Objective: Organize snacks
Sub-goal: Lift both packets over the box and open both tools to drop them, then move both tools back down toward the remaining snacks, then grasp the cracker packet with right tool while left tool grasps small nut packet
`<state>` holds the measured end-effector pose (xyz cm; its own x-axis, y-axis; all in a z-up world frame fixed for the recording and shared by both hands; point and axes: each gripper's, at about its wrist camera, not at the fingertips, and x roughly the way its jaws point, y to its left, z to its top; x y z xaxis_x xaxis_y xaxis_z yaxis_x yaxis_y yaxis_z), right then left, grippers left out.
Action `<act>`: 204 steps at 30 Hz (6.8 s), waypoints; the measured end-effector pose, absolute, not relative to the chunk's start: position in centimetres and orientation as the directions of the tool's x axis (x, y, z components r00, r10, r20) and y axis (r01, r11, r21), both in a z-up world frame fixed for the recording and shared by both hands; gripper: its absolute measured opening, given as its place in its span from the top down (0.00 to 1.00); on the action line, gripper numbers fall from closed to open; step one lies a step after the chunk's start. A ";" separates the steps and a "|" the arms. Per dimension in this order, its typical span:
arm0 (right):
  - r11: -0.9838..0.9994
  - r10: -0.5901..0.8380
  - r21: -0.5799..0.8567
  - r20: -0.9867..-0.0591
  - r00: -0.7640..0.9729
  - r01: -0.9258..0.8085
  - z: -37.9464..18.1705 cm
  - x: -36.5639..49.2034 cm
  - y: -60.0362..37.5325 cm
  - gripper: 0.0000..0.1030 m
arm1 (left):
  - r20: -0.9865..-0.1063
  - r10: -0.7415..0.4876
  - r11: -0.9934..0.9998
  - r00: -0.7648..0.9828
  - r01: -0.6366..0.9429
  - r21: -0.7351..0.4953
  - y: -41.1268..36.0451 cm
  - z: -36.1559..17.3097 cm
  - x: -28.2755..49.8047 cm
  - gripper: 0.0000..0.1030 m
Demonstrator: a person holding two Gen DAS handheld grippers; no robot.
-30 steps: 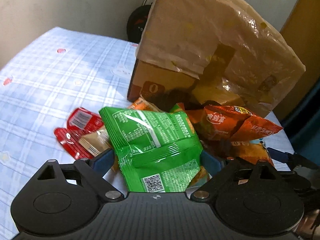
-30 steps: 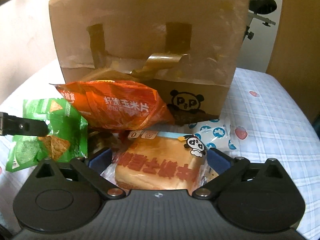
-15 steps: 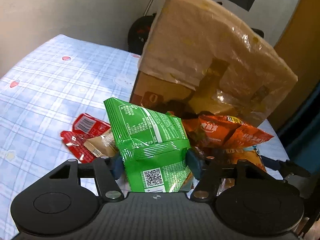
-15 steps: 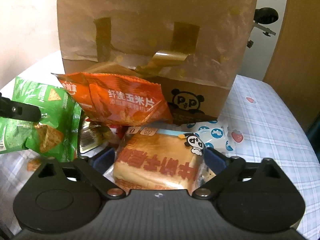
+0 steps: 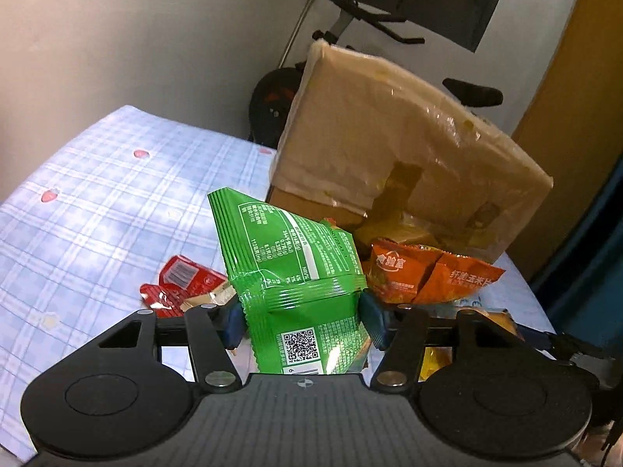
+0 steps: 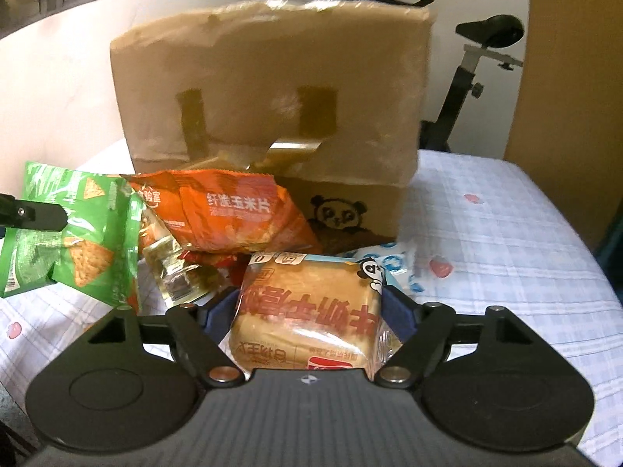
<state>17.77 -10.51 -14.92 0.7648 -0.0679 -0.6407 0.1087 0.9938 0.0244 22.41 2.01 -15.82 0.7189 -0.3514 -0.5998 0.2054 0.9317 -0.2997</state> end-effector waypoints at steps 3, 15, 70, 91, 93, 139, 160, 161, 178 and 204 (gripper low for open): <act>0.990 -0.085 0.035 -0.631 0.771 0.137 -14.4 17.1 -11.4 0.23 | -0.591 -0.345 0.933 0.729 0.198 -0.300 2.2 -15.3 22.1 0.41; 0.973 -0.133 0.091 -0.537 0.833 0.214 -10.7 15.9 -14.3 0.23 | -0.526 -0.299 0.937 0.796 0.139 -0.322 4.5 -11.7 21.1 0.41; 0.991 -0.025 0.100 -0.533 0.846 0.092 -5.0 34.6 -15.5 0.22 | -0.562 -0.274 0.943 0.780 0.332 0.001 -9.4 -5.7 39.1 0.43; 0.977 0.050 0.210 -0.394 0.918 0.037 -2.5 27.5 -15.9 0.17 | -0.447 -0.333 0.933 0.830 0.358 -0.031 -1.7 -3.1 32.9 0.22; 0.974 0.050 0.225 -0.367 0.929 0.037 -2.4 26.5 -16.1 0.17 | -0.441 -0.329 0.935 0.835 0.354 -0.027 -0.3 -3.2 32.0 0.22; 0.972 0.012 0.187 -0.643 0.766 0.143 -18.4 15.5 -14.9 0.34 | -0.750 -0.338 0.876 0.568 0.480 -0.032 -1.3 -19.7 21.2 0.49; 0.993 -0.061 0.039 -0.661 0.748 0.115 -20.5 16.7 -15.1 0.49 | -0.750 -0.268 0.933 0.605 0.356 -0.046 -0.7 -21.5 20.7 0.73; 0.993 -0.060 0.036 -0.662 0.747 0.112 -20.5 16.8 -15.1 0.50 | -0.750 -0.260 0.938 0.609 0.344 -0.046 -0.5 -21.4 20.8 0.74; 0.990 -0.068 0.046 -0.673 0.736 0.133 -20.6 16.2 -15.2 0.48 | -0.745 -0.217 0.955 0.631 0.294 -0.030 0.1 -21.3 21.3 0.74; 0.985 -0.075 0.061 -0.682 0.727 0.159 -20.6 16.8 -15.8 0.50 | -0.774 -0.209 0.938 0.598 0.347 0.014 -1.6 -21.3 23.2 0.73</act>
